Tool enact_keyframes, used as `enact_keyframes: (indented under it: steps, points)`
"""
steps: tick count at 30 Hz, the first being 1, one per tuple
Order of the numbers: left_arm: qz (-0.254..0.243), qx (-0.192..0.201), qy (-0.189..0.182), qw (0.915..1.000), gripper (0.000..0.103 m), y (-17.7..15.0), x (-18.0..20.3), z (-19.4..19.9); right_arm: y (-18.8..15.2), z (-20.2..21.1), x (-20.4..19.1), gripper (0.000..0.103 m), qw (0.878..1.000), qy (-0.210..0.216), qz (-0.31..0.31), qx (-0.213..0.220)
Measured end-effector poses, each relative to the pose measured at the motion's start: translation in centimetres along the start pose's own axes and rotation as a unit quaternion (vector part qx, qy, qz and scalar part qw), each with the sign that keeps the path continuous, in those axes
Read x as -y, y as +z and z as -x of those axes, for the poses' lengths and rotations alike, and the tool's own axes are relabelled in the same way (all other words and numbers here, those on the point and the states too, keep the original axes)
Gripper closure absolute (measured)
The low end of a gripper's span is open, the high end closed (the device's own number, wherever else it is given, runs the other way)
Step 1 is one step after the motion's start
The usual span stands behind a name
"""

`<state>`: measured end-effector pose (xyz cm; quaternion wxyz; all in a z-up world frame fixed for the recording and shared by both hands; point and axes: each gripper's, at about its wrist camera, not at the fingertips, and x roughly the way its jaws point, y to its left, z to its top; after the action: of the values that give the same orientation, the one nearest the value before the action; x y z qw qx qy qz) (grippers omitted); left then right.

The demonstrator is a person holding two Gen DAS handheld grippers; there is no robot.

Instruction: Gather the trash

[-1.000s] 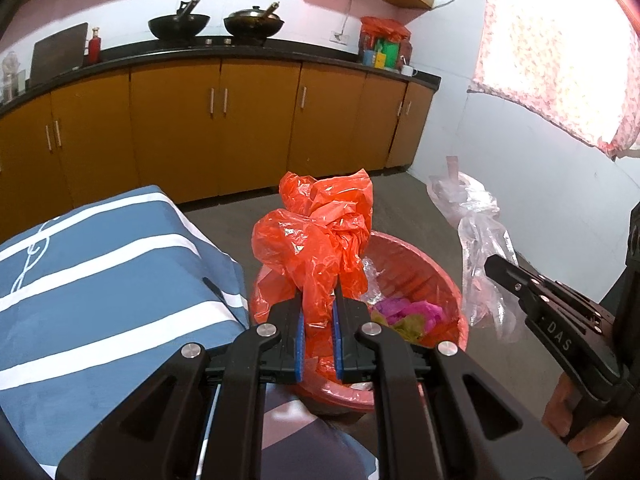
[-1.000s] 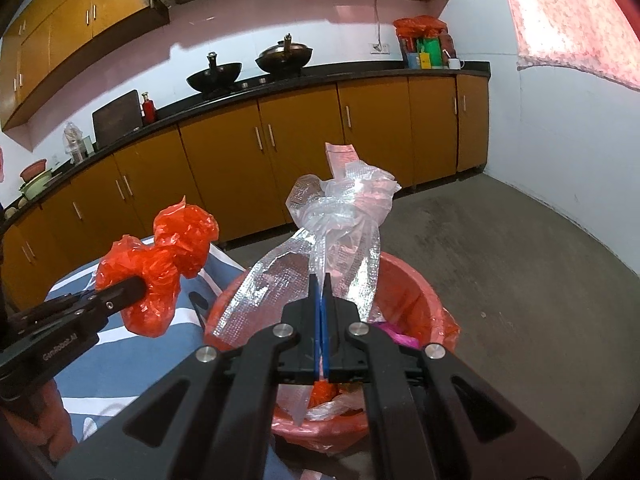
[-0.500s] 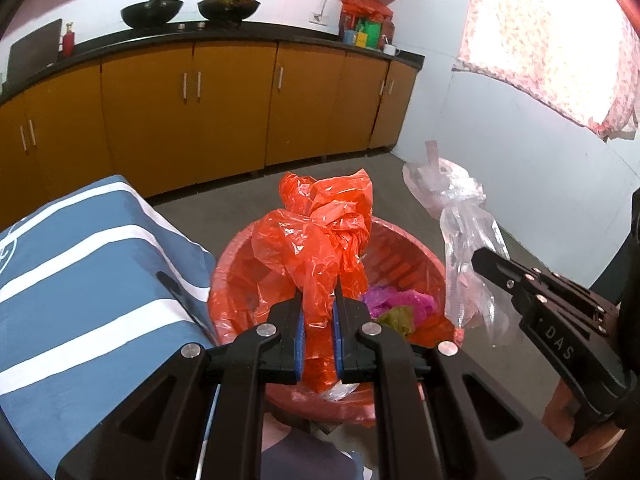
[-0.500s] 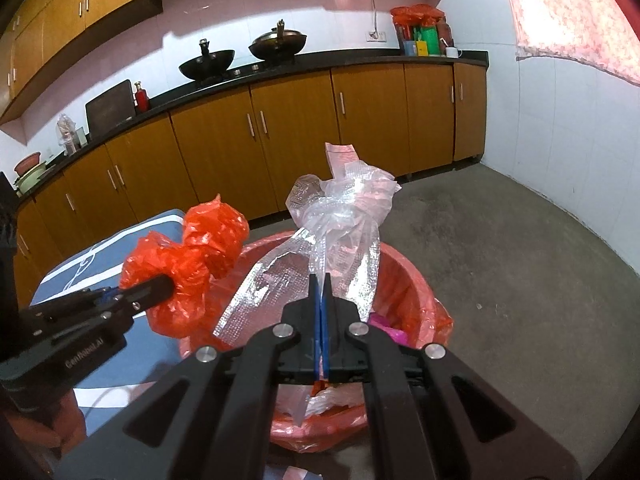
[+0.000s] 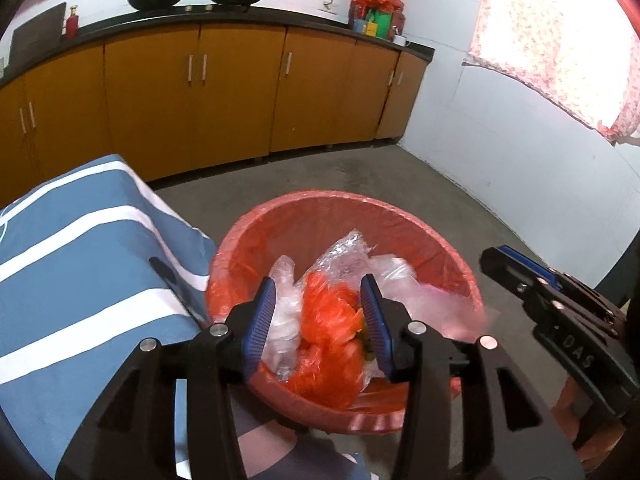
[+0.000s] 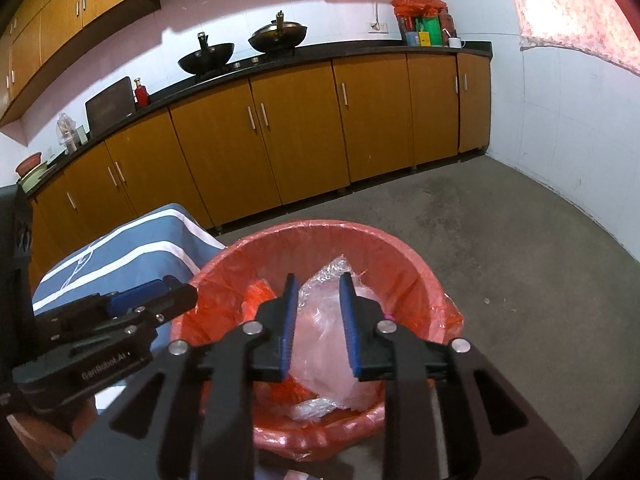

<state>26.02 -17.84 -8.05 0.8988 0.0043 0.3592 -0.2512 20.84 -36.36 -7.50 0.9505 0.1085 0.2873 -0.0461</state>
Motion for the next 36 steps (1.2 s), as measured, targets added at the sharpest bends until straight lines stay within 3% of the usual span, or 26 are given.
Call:
enact_keyframes:
  steps: [8, 10, 13, 16, 19, 25, 36]
  points:
    - [0.028, 0.023, 0.035, 0.9987, 0.056, -0.1, -2.5, 3.1, 0.4, 2.3, -0.3, 0.057, 1.000, -0.002, -0.007, 0.022]
    - [0.032, 0.033, 0.047, 0.9978, 0.051, -0.3, -3.0, 4.5, 0.6, 3.7, -0.8, 0.036, 0.999, 0.004, -0.006, 0.035]
    - [0.029, 0.054, 0.064, 0.9960, 0.041, -0.7, -3.7, 7.3, 0.6, 6.0, -1.9, 0.014, 0.998, 0.010, -0.005, 0.058]
    - [0.019, 0.082, 0.089, 0.9925, 0.027, -1.4, -4.2, 10.8, 0.3, 8.9, -3.4, 0.004, 0.996, 0.002, 0.001, 0.088]
    - [0.010, 0.112, 0.116, 0.9869, 0.012, -2.7, -4.7, 14.7, -0.4, 11.6, -5.1, 0.004, 0.993, -0.014, 0.017, 0.118]
    - [0.003, 0.158, 0.176, 0.9716, 0.002, -5.9, -5.5, 21.1, -2.2, 15.7, -7.9, 0.004, 0.988, -0.026, 0.042, 0.149]
    - [-0.004, 0.181, 0.261, 0.9482, 0.002, -10.4, -5.1, 26.6, -6.0, 20.1, -11.6, 0.004, 0.986, -0.015, 0.074, 0.149]
